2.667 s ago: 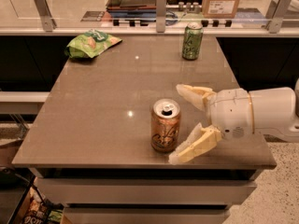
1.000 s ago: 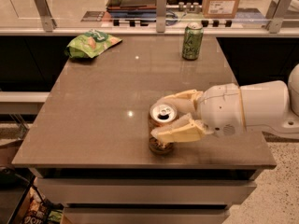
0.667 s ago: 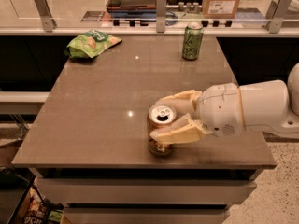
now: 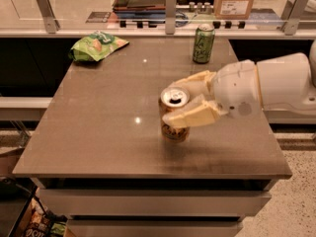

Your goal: Move orange can near green rice chip bag

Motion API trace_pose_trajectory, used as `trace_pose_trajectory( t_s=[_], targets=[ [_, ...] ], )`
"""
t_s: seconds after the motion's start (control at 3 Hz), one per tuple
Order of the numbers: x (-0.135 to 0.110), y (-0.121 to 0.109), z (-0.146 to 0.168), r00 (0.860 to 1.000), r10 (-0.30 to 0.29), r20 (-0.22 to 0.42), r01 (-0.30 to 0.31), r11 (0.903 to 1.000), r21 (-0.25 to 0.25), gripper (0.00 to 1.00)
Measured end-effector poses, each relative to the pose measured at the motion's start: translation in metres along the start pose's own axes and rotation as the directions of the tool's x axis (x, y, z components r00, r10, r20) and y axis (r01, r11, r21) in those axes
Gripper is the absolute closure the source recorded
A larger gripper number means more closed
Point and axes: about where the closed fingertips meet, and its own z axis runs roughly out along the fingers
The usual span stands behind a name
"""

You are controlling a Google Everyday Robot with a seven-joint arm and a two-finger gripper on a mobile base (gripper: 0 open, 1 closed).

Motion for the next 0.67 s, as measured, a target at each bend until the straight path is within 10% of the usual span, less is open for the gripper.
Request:
trace_pose_trajectory(
  t_s=[0.67],
  targets=[
    [-0.041,-0.09,-0.023,0.998,0.037,0.057,-0.046,0.9832,0.177,1.0]
  ],
)
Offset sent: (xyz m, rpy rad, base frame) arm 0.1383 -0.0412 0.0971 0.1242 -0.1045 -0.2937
